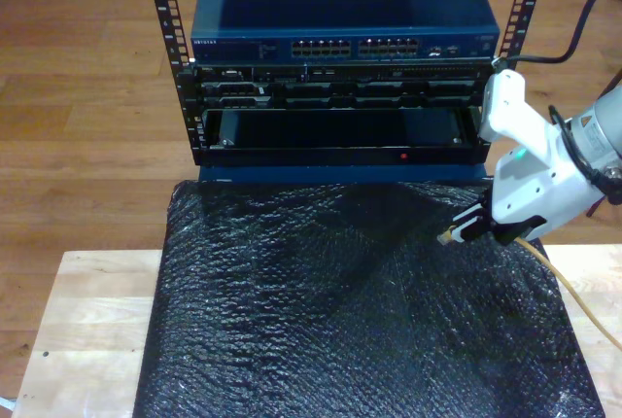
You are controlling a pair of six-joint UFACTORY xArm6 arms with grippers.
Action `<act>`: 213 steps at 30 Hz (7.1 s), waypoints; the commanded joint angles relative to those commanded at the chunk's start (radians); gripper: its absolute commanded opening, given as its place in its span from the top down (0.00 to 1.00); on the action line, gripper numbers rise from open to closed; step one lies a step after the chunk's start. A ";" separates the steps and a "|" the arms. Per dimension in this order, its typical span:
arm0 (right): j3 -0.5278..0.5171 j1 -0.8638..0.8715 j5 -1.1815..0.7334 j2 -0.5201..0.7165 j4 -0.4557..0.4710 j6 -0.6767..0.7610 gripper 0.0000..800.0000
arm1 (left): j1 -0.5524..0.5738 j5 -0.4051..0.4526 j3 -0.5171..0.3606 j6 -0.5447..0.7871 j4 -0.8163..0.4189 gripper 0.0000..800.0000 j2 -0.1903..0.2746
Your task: Grab the cable and plug it in
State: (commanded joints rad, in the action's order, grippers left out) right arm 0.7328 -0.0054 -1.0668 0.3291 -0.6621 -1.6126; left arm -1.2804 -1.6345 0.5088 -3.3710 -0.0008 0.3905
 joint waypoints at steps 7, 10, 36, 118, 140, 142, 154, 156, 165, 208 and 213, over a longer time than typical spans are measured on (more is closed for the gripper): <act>-0.003 0.006 0.000 0.002 0.005 0.000 1.00 | 0.000 0.040 -0.058 0.006 -0.003 0.00 0.037; -0.008 0.005 0.000 0.000 0.003 0.002 1.00 | 0.000 0.077 -0.092 0.017 -0.015 0.00 0.061; -0.005 0.002 0.000 0.000 0.002 0.005 1.00 | -0.003 0.180 -0.199 0.141 -0.043 0.00 0.107; -0.055 -0.287 0.961 -0.141 0.239 -0.044 1.00 | -0.112 0.526 -0.381 0.210 -0.063 0.00 0.089; -0.058 -0.290 1.068 -0.126 0.354 -0.063 1.00 | -0.112 0.526 -0.381 0.210 -0.063 0.00 0.089; -0.055 -0.290 1.068 -0.127 0.364 -0.061 1.00 | -0.112 0.526 -0.381 0.209 -0.063 0.00 0.087; -0.087 -0.290 1.092 -0.114 0.404 -0.063 1.00 | -0.112 0.526 -0.381 0.209 -0.063 0.00 0.089; -0.092 -0.290 1.103 -0.114 0.425 -0.064 1.00 | -0.112 0.526 -0.381 0.209 -0.063 0.00 0.089; -0.104 -0.290 1.175 -0.120 0.532 -0.060 1.00 | -0.112 0.526 -0.381 0.209 -0.063 0.00 0.089; -0.025 -0.288 1.781 -0.411 0.606 0.006 1.00 | -0.112 0.526 -0.381 0.209 -0.063 0.00 0.089; -0.044 -0.290 1.855 -0.439 0.594 0.012 1.00 | -0.112 0.526 -0.381 0.209 -0.063 0.00 0.089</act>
State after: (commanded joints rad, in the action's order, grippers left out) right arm 0.6884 -0.2954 0.7883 -0.1097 -0.0683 -1.6003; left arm -1.3924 -1.1082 0.1283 -3.1623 -0.0637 0.4795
